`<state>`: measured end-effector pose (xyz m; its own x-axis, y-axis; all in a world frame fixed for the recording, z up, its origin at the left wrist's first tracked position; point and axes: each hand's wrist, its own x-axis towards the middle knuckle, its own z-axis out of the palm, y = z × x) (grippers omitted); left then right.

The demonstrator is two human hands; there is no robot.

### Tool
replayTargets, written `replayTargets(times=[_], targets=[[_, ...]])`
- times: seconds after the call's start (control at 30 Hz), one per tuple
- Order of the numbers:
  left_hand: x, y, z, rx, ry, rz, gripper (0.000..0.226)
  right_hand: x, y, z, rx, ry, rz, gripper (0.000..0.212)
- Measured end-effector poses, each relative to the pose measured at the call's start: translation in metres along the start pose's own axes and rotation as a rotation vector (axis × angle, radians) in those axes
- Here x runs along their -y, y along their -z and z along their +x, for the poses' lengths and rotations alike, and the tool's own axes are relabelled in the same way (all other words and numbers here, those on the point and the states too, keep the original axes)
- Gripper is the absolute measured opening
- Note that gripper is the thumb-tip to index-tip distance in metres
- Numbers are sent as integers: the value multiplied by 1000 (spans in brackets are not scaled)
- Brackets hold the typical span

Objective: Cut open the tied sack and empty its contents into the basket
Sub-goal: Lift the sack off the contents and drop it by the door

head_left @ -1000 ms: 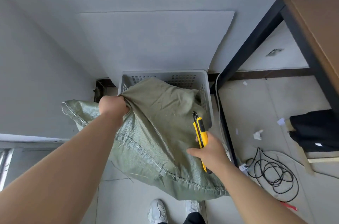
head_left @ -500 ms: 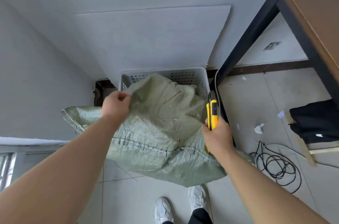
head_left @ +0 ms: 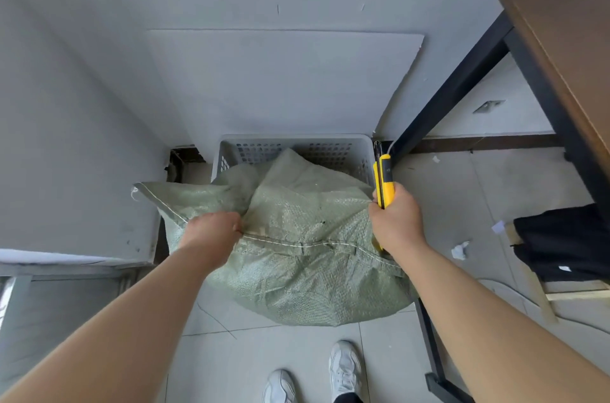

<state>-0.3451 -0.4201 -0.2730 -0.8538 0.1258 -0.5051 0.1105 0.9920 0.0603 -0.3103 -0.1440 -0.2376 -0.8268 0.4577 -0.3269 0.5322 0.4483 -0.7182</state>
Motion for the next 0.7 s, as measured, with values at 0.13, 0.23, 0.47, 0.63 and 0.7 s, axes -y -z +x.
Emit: replayTargets(times=[0.13,0.23,0.47,0.63,0.7], targets=[[0,-7,5,-38,54,-215,11,-11,0,-16,128,-41,12,23],[-2,-5,8,-76,133,-352,13,-23,-1,-30,244,-101,-63,40],[-2,12,13,-151,246,-580,14,-44,-14,-50,277,2,-332,50],[-9,16,12,-173,274,-623,12,-48,-19,-57,210,70,-456,38],[-11,19,10,-193,291,-652,12,-45,-16,-55,165,80,-460,34]])
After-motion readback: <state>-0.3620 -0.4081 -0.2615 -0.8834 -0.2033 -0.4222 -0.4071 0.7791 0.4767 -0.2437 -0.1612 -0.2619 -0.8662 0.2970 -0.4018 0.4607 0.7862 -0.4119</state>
